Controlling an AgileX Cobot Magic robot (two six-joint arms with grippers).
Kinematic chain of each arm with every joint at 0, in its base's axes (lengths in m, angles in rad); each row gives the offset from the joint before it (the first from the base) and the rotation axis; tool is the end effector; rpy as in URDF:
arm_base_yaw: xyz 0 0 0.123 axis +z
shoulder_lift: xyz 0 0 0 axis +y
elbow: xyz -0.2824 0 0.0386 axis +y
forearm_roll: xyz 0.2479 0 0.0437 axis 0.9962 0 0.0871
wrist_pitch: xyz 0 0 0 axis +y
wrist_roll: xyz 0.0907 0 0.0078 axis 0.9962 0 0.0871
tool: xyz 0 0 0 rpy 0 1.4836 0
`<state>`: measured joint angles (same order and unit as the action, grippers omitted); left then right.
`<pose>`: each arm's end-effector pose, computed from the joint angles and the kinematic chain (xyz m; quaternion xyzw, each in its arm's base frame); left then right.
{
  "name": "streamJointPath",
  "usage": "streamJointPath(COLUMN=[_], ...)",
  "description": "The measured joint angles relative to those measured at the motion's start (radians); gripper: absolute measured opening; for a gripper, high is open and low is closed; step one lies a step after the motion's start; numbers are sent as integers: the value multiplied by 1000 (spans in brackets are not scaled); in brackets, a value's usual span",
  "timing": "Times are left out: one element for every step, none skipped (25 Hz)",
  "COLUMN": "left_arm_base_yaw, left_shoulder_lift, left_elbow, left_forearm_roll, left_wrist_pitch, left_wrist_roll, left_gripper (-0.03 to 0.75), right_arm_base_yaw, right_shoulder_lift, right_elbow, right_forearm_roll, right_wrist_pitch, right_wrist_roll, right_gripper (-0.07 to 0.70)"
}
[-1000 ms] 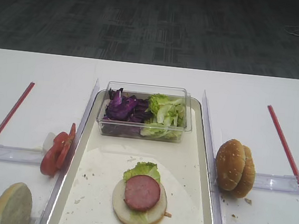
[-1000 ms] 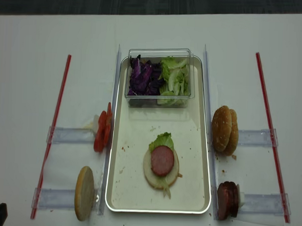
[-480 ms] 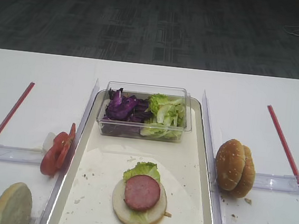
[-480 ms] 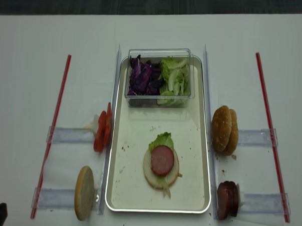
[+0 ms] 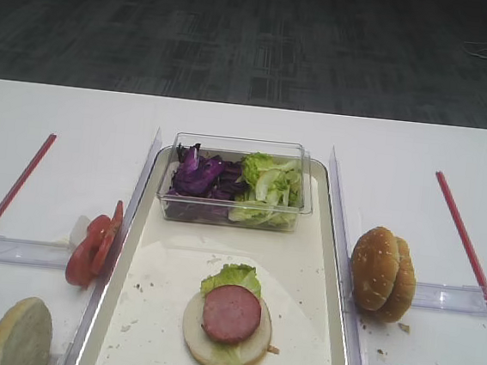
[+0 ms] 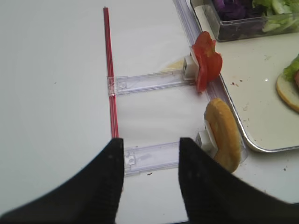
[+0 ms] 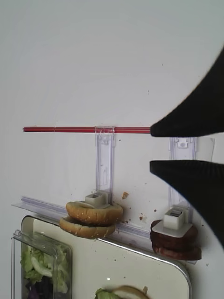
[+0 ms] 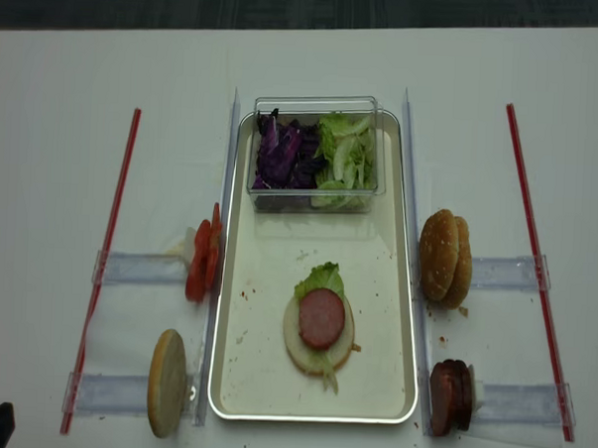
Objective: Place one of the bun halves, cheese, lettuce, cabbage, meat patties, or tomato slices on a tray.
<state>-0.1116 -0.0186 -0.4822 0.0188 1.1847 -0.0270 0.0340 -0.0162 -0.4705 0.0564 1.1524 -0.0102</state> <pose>-0.0111 0.0028 0.2625 0.0364 0.8829 -0.0231 0.4675 -0.0084 0.0044 0.2618 -0.0216 0.8788 0.0338 0.4755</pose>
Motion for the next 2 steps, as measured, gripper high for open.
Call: streamJointPath(left_arm_base_yaw=[0, 0], left_shoulder_lift=[0, 0], left_elbow=[0, 0], left_forearm_roll=[0, 0], left_wrist_pitch=[0, 0], left_wrist_roll=[0, 0], left_gripper=[270, 270], right_arm_base_yaw=[0, 0], right_shoulder_lift=[0, 0], right_elbow=[0, 0], right_forearm_roll=[0, 0], right_wrist_pitch=[0, 0], right_wrist_roll=[0, 0], right_gripper=[162, 162])
